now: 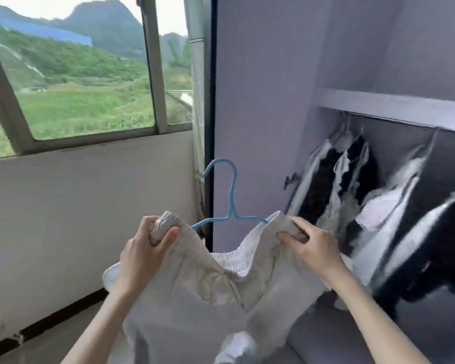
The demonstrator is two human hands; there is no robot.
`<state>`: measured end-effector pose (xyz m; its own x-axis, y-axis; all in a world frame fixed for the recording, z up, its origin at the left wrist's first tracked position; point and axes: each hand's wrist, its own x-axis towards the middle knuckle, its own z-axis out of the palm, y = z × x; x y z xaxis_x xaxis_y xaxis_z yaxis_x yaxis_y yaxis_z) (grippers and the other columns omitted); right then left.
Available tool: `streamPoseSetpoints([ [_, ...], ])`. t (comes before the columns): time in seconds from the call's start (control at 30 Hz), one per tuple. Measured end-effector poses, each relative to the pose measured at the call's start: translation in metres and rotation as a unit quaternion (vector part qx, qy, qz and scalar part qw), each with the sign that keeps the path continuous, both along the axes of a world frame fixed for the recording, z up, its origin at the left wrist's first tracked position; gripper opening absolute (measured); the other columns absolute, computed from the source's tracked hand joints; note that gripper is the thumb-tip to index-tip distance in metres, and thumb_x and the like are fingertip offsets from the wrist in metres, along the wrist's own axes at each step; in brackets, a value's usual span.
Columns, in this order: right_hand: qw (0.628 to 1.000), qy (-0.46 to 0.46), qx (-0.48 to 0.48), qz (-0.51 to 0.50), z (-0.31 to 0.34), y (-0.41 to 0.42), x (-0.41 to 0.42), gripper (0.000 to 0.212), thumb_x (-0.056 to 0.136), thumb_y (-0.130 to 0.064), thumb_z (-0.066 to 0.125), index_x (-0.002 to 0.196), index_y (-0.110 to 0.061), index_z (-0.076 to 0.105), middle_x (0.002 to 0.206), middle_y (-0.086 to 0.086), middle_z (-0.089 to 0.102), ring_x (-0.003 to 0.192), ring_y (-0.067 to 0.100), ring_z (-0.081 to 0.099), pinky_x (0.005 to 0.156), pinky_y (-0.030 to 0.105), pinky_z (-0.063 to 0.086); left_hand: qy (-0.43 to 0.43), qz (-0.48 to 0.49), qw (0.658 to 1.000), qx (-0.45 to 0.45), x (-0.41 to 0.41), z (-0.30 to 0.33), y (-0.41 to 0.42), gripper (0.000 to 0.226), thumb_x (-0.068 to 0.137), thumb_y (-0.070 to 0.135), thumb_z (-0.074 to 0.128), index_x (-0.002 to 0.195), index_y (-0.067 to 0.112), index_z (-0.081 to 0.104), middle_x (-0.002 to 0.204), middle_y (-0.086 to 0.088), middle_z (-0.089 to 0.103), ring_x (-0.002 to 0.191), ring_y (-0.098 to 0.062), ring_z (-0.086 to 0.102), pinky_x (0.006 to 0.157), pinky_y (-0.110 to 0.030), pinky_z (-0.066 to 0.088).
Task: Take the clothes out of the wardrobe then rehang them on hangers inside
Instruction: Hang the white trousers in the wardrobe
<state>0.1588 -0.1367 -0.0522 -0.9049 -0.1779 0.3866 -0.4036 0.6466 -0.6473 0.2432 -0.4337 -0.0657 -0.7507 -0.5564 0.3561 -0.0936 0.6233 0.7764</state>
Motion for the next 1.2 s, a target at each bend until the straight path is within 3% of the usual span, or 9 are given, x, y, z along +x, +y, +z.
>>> streamPoseSetpoints([
  [0.1, 0.999, -0.017, -0.015, -0.049, -0.009, 0.048, 0.009, 0.017, 0.078, -0.037, 0.071, 0.086, -0.023, 0.066, 0.072, -0.012, 0.067, 0.07, 0.006, 0.06, 0.068, 0.029, 0.046, -0.006, -0.075, 0.997, 0.001, -0.034, 0.001, 0.042, 0.024, 0.084, 0.037, 0.064, 0.102, 0.026, 0.053, 0.069, 0.019, 0.052, 0.076, -0.021, 0.048, 0.068, -0.032, 0.032],
  [0.27, 0.99, -0.044, -0.029, -0.128, -0.01, 0.105, 0.031, 0.041, 0.075, -0.052, 0.065, 0.07, -0.013, 0.055, 0.055, -0.004, 0.054, 0.053, 0.01, 0.048, 0.058, 0.032, 0.04, -0.007, -0.219, 0.975, 0.024, -0.078, 0.002, 0.098, 0.022, 0.086, 0.031, 0.063, 0.1, 0.028, 0.048, 0.076, 0.015, 0.056, 0.08, -0.024, 0.053, 0.071, -0.032, 0.034],
  [0.37, 0.986, -0.055, -0.03, -0.152, -0.004, 0.123, 0.049, 0.043, 0.08, -0.044, 0.066, 0.056, -0.021, 0.039, 0.048, -0.009, 0.043, 0.048, 0.007, 0.038, 0.052, 0.025, 0.031, -0.009, -0.289, 0.957, 0.031, -0.099, 0.001, 0.127, 0.022, 0.087, 0.029, 0.061, 0.102, 0.027, 0.044, 0.08, 0.005, 0.057, 0.084, -0.023, 0.052, 0.072, -0.031, 0.033],
  [0.53, 0.968, -0.093, -0.035, -0.23, -0.004, 0.142, 0.08, 0.037, 0.087, -0.033, 0.062, 0.059, -0.026, 0.038, 0.049, -0.011, 0.039, 0.048, 0.006, 0.035, 0.051, 0.022, 0.027, -0.044, -0.389, 0.92, 0.019, -0.132, -0.005, 0.174, 0.03, 0.089, 0.036, 0.057, 0.112, 0.02, 0.046, 0.085, -0.001, 0.06, 0.091, -0.028, 0.055, 0.074, -0.033, 0.035],
  [0.67, 0.927, -0.096, 0.005, -0.361, -0.015, 0.154, 0.11, 0.039, 0.089, -0.04, 0.056, 0.063, -0.023, 0.033, 0.053, -0.005, 0.042, 0.053, 0.01, 0.042, 0.054, 0.027, 0.033, -0.067, -0.476, 0.876, -0.034, -0.142, -0.007, 0.214, 0.038, 0.091, 0.038, 0.053, 0.125, 0.023, 0.046, 0.095, 0.003, 0.056, 0.094, -0.016, 0.05, 0.079, -0.025, 0.03],
  [0.83, 0.856, -0.119, 0.005, -0.503, -0.032, 0.173, 0.149, 0.037, 0.09, -0.045, 0.051, 0.071, -0.016, 0.04, 0.063, -0.003, 0.052, 0.068, 0.021, 0.052, 0.058, 0.032, 0.036, -0.068, -0.582, 0.808, -0.065, -0.135, -0.021, 0.258, 0.045, 0.095, 0.034, 0.046, 0.138, 0.022, 0.039, 0.124, 0.011, 0.044, 0.122, -0.014, 0.041, 0.095, -0.024, 0.031],
  [0.93, 0.814, -0.137, -0.065, -0.561, -0.039, 0.181, 0.157, 0.037, 0.09, -0.042, 0.053, 0.069, -0.013, 0.044, 0.067, -0.003, 0.052, 0.073, 0.026, 0.051, 0.062, 0.034, 0.036, -0.081, -0.614, 0.781, -0.085, -0.133, -0.035, 0.277, 0.043, 0.096, 0.028, 0.045, 0.138, 0.019, 0.038, 0.135, -0.003, 0.046, 0.119, -0.019, 0.047, 0.093, -0.025, 0.036],
  [1.07, 0.767, -0.135, -0.166, -0.604, -0.044, 0.2, 0.164, 0.034, 0.088, -0.036, 0.057, 0.08, -0.003, 0.055, 0.072, 0.006, 0.058, 0.073, 0.029, 0.054, 0.063, 0.034, 0.037, -0.101, -0.628, 0.767, -0.087, -0.137, -0.047, 0.294, 0.042, 0.097, 0.029, 0.044, 0.137, 0.021, 0.038, 0.135, -0.001, 0.043, 0.106, -0.018, 0.052, 0.082, -0.022, 0.037],
  [1.2, 0.754, -0.099, -0.264, -0.593, -0.044, 0.22, 0.148, 0.026, 0.091, -0.024, 0.054, 0.076, -0.003, 0.051, 0.071, 0.006, 0.053, 0.067, 0.023, 0.047, 0.062, 0.032, 0.035, -0.1, -0.631, 0.762, -0.104, -0.148, -0.046, 0.323, 0.04, 0.098, 0.027, 0.042, 0.137, 0.018, 0.04, 0.134, -0.004, 0.043, 0.121, -0.021, 0.043, 0.098, -0.028, 0.036],
])
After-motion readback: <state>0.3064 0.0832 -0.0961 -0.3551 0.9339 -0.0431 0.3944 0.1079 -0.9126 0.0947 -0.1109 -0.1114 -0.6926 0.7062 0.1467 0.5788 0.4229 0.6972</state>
